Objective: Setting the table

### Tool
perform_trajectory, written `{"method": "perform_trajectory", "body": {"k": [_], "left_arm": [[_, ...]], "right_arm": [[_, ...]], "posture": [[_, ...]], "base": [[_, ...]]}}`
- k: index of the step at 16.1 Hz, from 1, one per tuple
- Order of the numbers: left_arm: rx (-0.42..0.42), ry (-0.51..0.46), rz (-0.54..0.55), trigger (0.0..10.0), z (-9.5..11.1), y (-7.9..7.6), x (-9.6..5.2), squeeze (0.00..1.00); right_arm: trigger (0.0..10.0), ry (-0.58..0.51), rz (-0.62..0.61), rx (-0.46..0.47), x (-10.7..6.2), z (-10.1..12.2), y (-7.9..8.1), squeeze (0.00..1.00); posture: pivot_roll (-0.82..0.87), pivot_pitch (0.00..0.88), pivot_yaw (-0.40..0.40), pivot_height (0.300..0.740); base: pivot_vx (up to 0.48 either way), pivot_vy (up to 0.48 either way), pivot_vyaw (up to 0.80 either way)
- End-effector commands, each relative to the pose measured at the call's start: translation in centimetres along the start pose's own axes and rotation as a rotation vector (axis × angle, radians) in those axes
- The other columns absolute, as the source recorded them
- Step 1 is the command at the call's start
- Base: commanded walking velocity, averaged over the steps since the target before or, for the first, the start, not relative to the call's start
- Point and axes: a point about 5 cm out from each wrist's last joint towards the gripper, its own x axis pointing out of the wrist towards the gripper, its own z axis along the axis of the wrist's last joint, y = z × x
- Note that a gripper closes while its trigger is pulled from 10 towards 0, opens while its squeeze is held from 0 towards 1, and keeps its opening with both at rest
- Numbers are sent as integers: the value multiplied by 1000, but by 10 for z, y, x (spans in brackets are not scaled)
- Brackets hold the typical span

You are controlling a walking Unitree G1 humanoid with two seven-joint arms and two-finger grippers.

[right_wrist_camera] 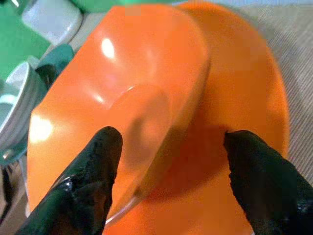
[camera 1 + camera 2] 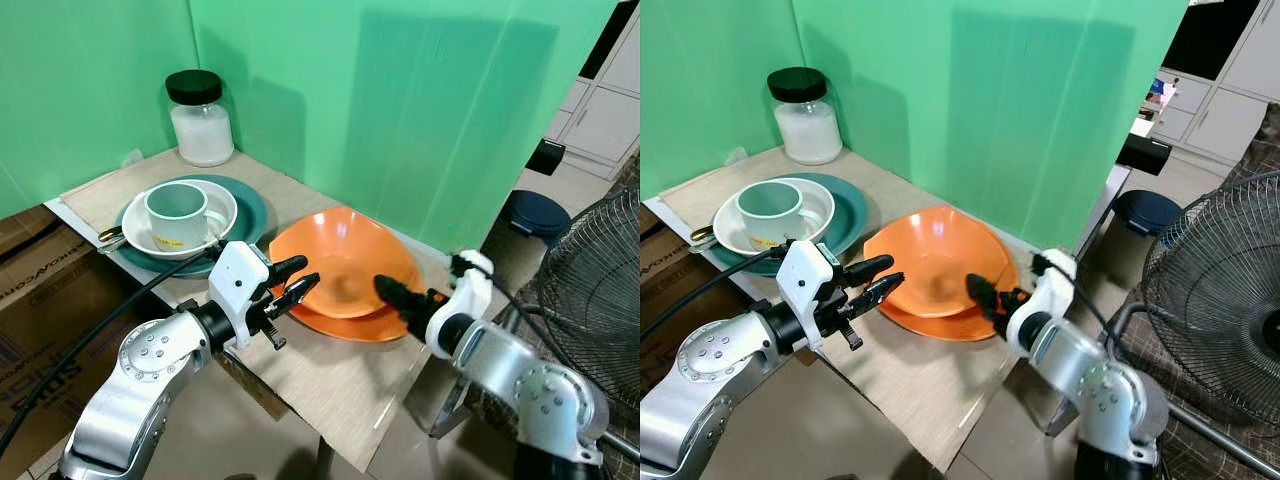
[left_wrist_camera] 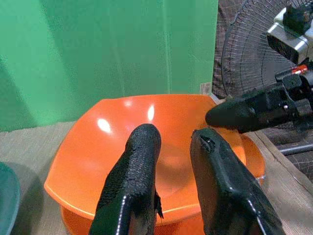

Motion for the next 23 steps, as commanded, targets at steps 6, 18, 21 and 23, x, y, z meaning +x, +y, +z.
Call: {"method": "perform_trajectory", "body": {"k": [6,18,21,23], "left_arm": [[-24,8,-17,10000,0,-8,-6,0],[-75,48,-51,10000,-5,-9,-12,1000],[-73,55,-80,10000,-3,-11,-11,1000],[-69,48,-77,10000,-1,-11,-10,1000]], "right_arm": [[0,62,24,86,9,-6,5,0],[0,77,25,101,13,-10,8,0],[0,70,25,103,14,-11,9,0],[0,66,20,105,15,-11,9,0]], "posture": [[72,0,-85,740],[78,0,-73,740],[88,0,-63,740],[90,0,-66,740]], "base": [[0,0,0],[0,0,0],[0,0,0],[0,0,0]]}}
